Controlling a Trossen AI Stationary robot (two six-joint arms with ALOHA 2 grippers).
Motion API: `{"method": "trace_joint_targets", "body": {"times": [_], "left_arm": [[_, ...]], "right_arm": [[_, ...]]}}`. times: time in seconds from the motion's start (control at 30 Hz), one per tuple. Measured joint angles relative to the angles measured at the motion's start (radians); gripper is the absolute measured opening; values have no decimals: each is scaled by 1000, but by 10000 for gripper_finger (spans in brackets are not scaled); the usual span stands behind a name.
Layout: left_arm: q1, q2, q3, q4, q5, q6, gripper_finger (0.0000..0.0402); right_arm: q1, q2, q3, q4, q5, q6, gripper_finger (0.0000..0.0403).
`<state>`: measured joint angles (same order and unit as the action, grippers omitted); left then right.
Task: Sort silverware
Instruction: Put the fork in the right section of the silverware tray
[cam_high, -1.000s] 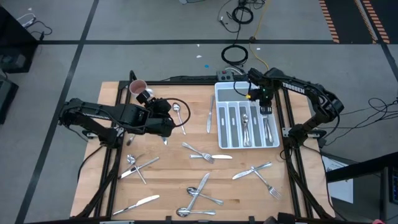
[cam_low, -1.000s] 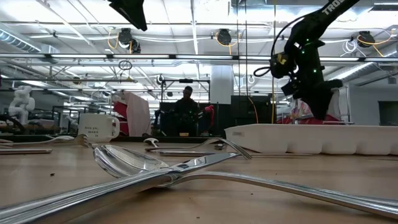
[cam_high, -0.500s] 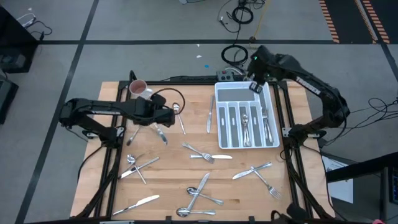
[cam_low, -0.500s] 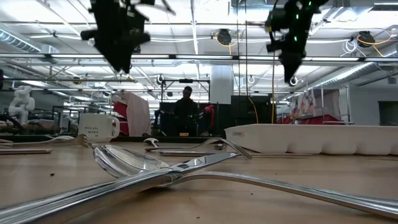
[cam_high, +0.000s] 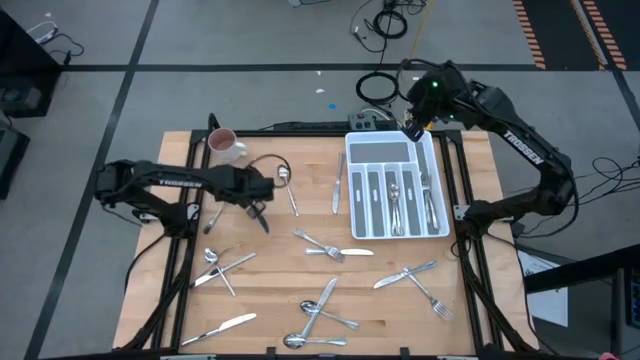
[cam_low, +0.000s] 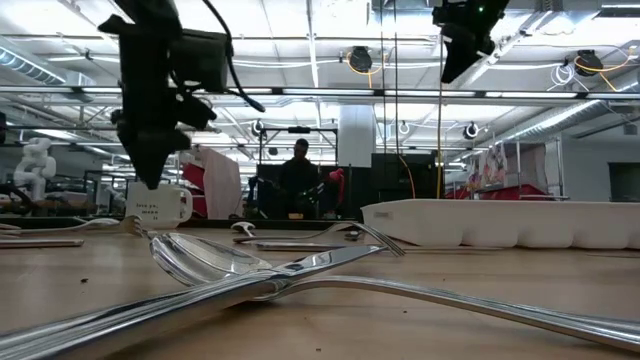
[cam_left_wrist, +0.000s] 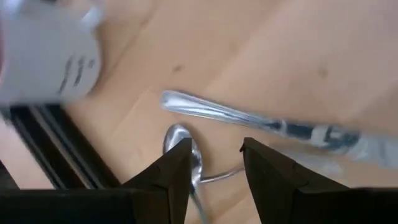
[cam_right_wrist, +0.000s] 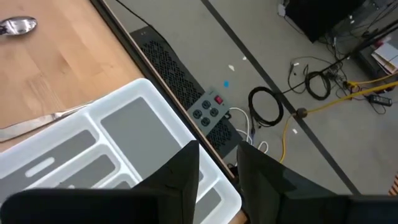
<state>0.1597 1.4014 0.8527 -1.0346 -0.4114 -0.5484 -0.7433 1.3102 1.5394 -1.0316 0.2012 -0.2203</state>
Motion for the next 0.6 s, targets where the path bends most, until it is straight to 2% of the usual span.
{"method": "trace_joint_targets", "body": {"times": [0.23,0.33,0.47,0.6], "left_arm": [[-72,-23,-28,37,16,290,150],[-70,-59,-48,68,67,374,150],[-68,-132,-67,104,146,436,150],[-61,-205,-71,109,137,421,150]], "right_arm": [[-1,0,0,1,-29,-2,100],[-1,0,0,1,-30,-2,100],[-1,0,0,1,-44,-1,100],[-1,0,0,3,-50,21,100]]}}
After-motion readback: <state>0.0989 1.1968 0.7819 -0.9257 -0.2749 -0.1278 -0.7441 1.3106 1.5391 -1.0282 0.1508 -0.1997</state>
